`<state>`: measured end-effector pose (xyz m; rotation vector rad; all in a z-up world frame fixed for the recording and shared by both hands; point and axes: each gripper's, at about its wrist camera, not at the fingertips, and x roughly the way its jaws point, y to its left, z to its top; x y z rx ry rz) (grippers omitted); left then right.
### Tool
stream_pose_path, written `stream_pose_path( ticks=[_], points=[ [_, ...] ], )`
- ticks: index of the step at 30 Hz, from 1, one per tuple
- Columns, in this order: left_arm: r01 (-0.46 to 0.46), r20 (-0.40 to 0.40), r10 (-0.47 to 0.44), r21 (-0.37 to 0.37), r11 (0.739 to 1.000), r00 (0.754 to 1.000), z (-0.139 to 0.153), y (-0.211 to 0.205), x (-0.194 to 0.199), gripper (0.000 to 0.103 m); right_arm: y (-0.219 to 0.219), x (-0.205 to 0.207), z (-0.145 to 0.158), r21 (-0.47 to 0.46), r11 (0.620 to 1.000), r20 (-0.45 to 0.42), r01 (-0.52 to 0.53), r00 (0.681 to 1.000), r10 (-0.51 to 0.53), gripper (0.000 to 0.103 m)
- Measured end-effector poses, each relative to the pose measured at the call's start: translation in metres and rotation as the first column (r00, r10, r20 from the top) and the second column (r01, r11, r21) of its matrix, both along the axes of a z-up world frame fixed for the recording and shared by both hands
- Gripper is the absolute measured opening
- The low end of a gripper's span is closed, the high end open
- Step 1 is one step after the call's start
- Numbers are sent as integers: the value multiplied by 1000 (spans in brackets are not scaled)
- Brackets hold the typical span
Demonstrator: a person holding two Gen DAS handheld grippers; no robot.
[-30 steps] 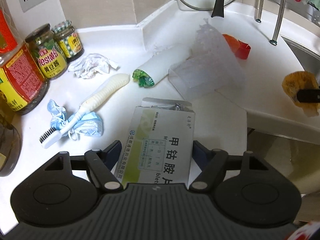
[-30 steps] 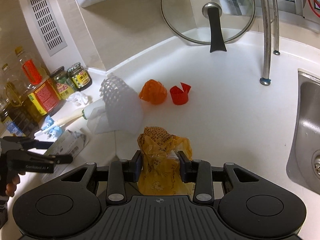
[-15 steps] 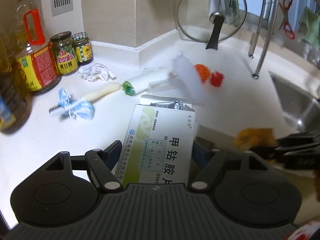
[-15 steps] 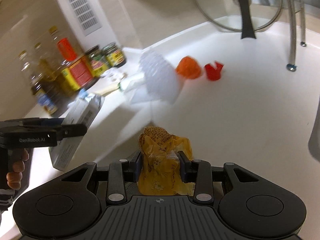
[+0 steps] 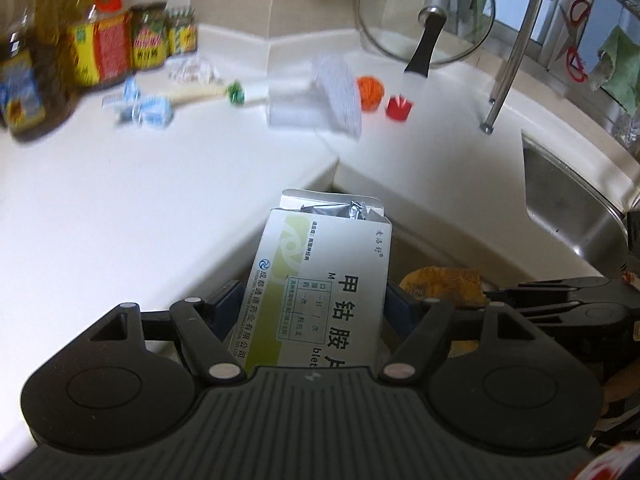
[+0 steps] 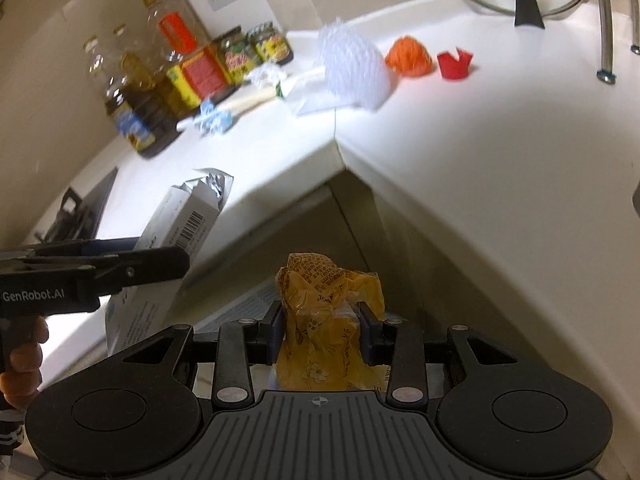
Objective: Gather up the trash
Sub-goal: 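Carry both items down to the trash bin and open both tools to drop them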
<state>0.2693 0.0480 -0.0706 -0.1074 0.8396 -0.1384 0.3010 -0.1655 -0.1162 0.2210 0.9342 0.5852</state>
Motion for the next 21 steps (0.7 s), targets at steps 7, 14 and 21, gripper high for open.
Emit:
stream_pose_path(
  ticks=[7,14,21],
  points=[
    [-74,-29,74,-21,997,997,-36,-8,-23,73,-3,-16,-30,-31,998,-33,-49,998,48,37],
    [-130,-61,126,-57,990,990,-72,-6,-27,73,2,-20,-69,-54,997,-55,-63,997,61,37],
    [-169,-99,162,-65,984,982,-115,-4,-17,73,2,-12,-110,-61,998,-91,-21,996,15,37]
  ],
)
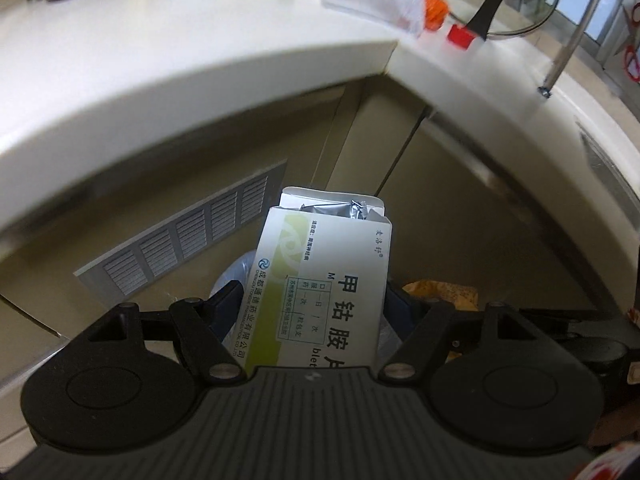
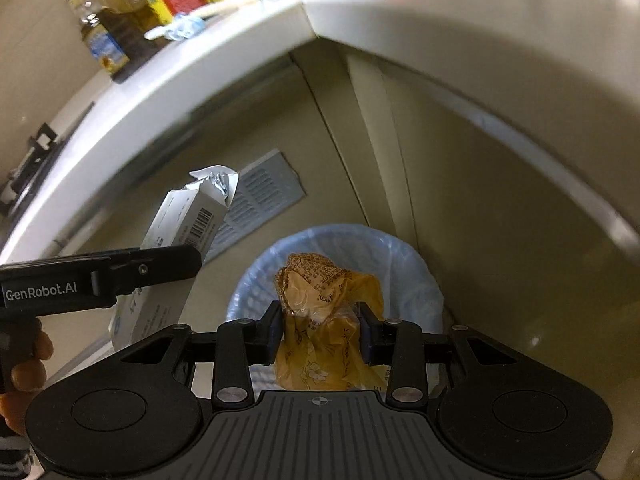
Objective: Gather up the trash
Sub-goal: 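Carry both items down to the trash bin and open both tools to drop them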
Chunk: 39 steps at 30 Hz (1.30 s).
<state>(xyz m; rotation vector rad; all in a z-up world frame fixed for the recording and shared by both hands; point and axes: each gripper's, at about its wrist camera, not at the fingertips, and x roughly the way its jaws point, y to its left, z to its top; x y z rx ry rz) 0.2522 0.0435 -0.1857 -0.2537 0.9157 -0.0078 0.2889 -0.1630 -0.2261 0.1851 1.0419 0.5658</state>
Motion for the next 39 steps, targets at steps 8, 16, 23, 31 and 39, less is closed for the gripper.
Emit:
stream_pose_path(
  ticks=[8,16,23,31,39],
  points=[
    [-11,-74,11,-6,1000,997,-56,-1,25,73,0,17,-39,-14,999,-47,40,998,-40,37],
    [18,-154,-21,-18,1000,988,-92,-2,39,73,3,28,-61,-28,998,-77,56,995,-58,37],
    [24,-186,-26,-17,1000,982,-93,-4,32,74,6,28,-66,-36,999,-86,39,995,-42,37],
    [-2,-185,6,22,1000,983,-77,9,16,74,17,29,-69,-34,999,-94,1,996,-4,37],
    [-21,-187,30,49,999,982,-75,17,7,74,30,30,-78,-44,999,-89,10,996,-14,71]
  ],
)
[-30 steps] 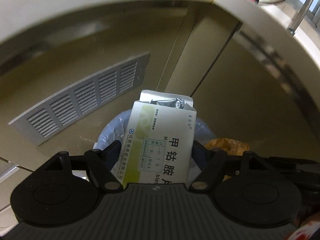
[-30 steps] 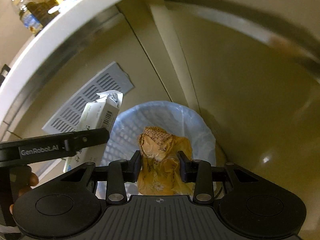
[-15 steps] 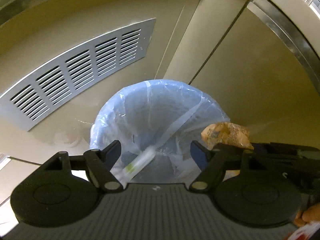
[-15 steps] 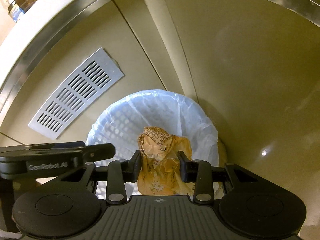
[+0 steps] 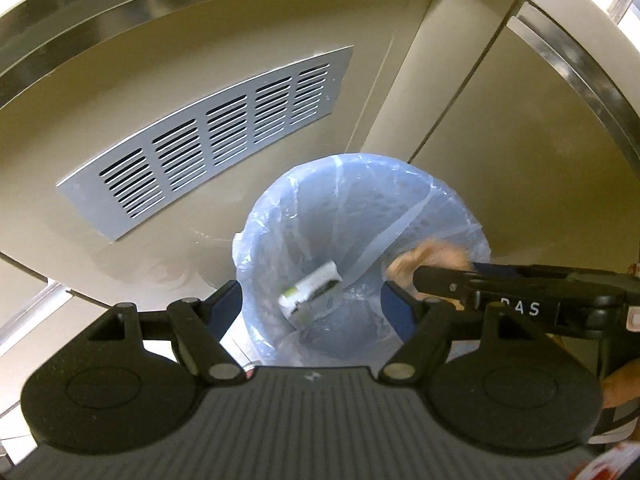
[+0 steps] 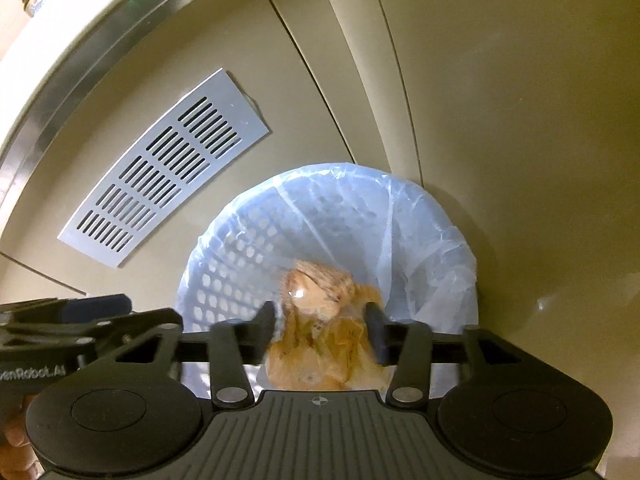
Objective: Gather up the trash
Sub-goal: 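Carry both items down to the trash bin and open both tools to drop them, then grasp the white foam net with the right tool while the left tool approaches the radish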
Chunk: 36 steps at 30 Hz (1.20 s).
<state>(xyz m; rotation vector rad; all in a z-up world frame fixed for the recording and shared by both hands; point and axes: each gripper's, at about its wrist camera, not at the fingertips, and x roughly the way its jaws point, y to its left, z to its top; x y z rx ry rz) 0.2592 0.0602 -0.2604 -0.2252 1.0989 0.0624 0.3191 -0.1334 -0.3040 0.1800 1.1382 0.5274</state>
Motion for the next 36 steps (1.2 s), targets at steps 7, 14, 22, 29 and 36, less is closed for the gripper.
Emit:
stream_pose_path(
  ticks=[7,14,22,29,36],
  points=[
    [-8,13,8,7,1000,1000,4,1,-6,74,-1,-5,6,-4,1000,21,-12,1000,12,75],
    [-9,29,9,14,1000,1000,15,-2,-15,74,-6,-16,18,-30,999,31,-23,999,24,75],
    [-24,88,22,20,1000,996,49,-9,-33,74,-12,-32,54,-32,999,55,-35,998,37,75],
    [-67,175,61,28,997,983,101,-12,-56,74,-15,-47,102,-9,998,111,-62,992,63,75],
    [-86,248,70,54,995,966,149,-17,-75,74,-24,-60,152,11,997,174,-76,982,73,75]
  ],
)
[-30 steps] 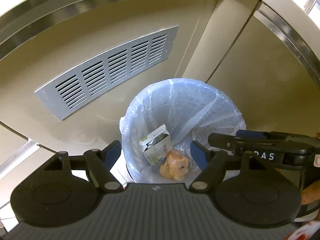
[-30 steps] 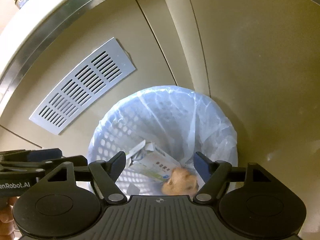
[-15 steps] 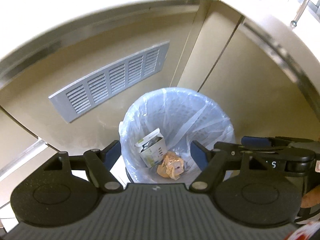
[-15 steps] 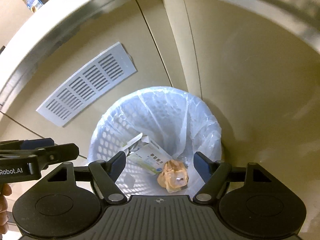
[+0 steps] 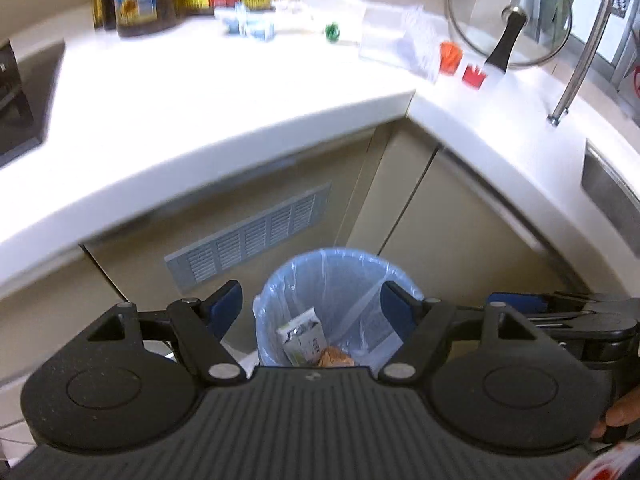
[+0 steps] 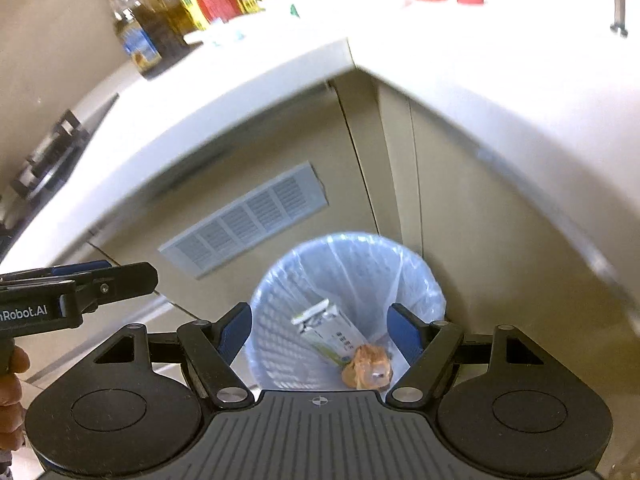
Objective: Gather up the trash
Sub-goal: 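Grasp the white foam net with the right tool while the left tool approaches the radish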
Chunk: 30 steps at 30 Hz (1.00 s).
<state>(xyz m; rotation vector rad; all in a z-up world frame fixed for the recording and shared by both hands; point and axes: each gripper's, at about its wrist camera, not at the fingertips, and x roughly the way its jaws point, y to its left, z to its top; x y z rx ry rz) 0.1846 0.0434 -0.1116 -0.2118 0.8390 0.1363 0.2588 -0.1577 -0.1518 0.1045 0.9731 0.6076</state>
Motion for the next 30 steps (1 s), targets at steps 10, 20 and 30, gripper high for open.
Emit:
stream_pose_path(
  ticks=[10,20,30],
  points=[
    [51,100,-56,53,997,993,58,1,10,74,-10,1,59,25,998,113,59,992,-61,75],
    [142,183,-159,104,984,970,91,21,72,74,-14,49,85,32,985,183,169,968,-172,75],
    [189,201,-217,146,971,955,101,57,149,73,17,133,101,54,971,272,233,932,-239,75]
  ],
)
